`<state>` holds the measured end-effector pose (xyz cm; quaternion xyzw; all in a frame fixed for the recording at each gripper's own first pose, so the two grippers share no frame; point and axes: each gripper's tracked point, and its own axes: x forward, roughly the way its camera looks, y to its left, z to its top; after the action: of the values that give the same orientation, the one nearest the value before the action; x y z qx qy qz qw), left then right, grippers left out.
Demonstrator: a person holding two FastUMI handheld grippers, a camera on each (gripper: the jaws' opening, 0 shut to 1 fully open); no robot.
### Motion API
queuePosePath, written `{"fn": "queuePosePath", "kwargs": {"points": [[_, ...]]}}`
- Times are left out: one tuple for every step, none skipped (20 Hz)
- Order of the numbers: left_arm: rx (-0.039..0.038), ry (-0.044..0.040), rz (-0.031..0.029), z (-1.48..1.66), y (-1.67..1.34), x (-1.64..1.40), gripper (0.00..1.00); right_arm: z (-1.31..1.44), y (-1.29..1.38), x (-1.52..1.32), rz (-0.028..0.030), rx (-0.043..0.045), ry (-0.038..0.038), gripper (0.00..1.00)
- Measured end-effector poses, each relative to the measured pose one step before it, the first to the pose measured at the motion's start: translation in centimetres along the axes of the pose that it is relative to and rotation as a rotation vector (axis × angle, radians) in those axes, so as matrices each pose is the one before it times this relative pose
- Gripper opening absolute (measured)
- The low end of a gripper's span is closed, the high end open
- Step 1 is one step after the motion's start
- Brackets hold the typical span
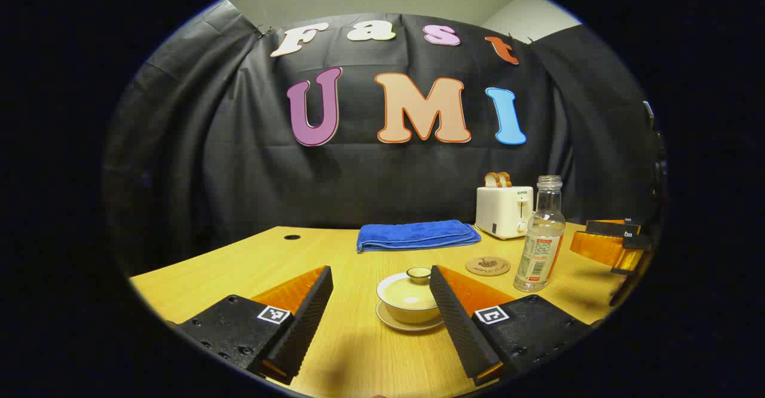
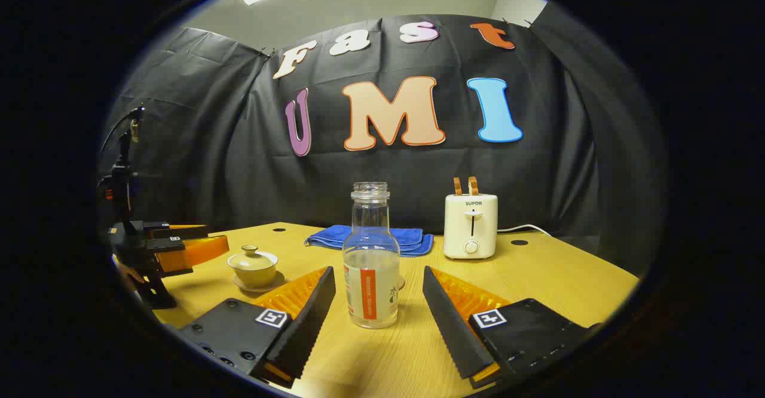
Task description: Open the teacup lid with one hand, grasp the water bottle and pour water into the teacup with the other hand; after pouring, place the water bottle on the coaster and then close the teacup lid.
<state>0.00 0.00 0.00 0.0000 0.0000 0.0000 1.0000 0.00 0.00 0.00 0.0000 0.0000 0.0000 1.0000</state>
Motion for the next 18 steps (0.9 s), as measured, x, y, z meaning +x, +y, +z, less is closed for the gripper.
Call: {"fn": "queuePosePath", "kwargs": {"points": [[0.00348, -0.00543, 0.00207, 0.075, -0.151, -0.064, 0.96, -0.059, -0.054, -0.022, -0.00115, -0.00041, -0.00124, 0.94], [-0.00068, 0.00554, 0.00665, -0.037, 0.376, 0.098, 0.95, -0.022, 0.059, 0.054, -0.00053, -0.00028, 0.00018, 0.94], [-0.00269, -0.00008, -0.00007, -0.036, -0.024, -0.018, 0.96, -0.061, -0.071, -0.009, -0.00049, 0.00100, 0.00075, 0.94], [0.00244, -0.00329, -0.00388, 0.053, -0.096, -0.007, 0.96, 0.015, -0.149, 0.170, -0.00189, -0.00062, 0.00036, 0.96], [-0.00193, 0.00186, -0.00599, -0.095, -0.186, 0.000, 0.96, 0.021, -0.032, 0.024, -0.00590, 0.00024, 0.00136, 0.94], [0.00199, 0.00063, -0.00474, -0.091, -0.017, 0.064, 0.96, 0.106, -0.266, 0.133, -0.00650, -0.00057, -0.00407, 0.94], [-0.00210, -0.00264, -0.00491, 0.145, 0.007, -0.006, 0.96, -0.166, 0.305, 0.001, 0.00778, 0.00058, 0.00245, 0.94], [0.00120, 0.00234, -0.00211, -0.107, 0.020, 0.092, 0.96, 0.019, 0.065, 0.057, 0.00258, -0.00057, -0.00096, 0.93], [0.00140, 0.00233, -0.00774, -0.115, -0.145, 0.119, 0.96, -0.026, -0.068, -0.048, 0.00046, 0.00082, 0.00082, 0.93], [-0.00380, -0.00774, -0.01072, 0.120, -0.190, -0.046, 0.96, 0.007, 0.006, 0.051, 0.00138, -0.00008, -0.00085, 0.94], [0.00033, -0.00338, -0.00992, 0.179, -0.227, 0.030, 0.96, 0.019, 0.006, 0.095, 0.00433, -0.00010, -0.00069, 0.94], [-0.00006, -0.00182, -0.01213, -0.117, -0.114, 0.097, 0.96, -0.009, 0.148, 0.040, 0.00494, 0.00032, 0.00152, 0.94], [0.00076, -0.00122, -0.00911, -0.023, -0.129, 0.064, 0.96, -0.016, -0.091, -0.040, 0.00056, -0.00077, -0.00137, 0.94], [-0.00001, -0.00128, -0.00365, 0.011, -0.034, 0.049, 0.95, -0.022, -0.022, -0.034, -0.00045, 0.00083, 0.00072, 0.94], [-0.00076, 0.00182, -0.00016, 0.004, 0.088, -0.016, 0.96, -0.053, 0.005, 0.109, 0.00021, -0.00101, -0.00115, 0.93], [-0.00001, -0.00106, 0.00000, -0.009, -0.003, 0.065, 0.95, 0.082, 0.016, -0.007, -0.00031, 0.00053, 0.00082, 0.94], [-0.00037, 0.00161, 0.00029, -0.018, -0.050, -0.020, 0.95, -0.109, 0.004, -0.026, 0.00035, -0.00082, -0.00112, 0.93], [-0.00005, -0.00116, 0.00020, -0.040, 0.009, -0.014, 0.96, 0.040, 0.010, -0.018, -0.00031, 0.00072, 0.00051, 0.94]]}}
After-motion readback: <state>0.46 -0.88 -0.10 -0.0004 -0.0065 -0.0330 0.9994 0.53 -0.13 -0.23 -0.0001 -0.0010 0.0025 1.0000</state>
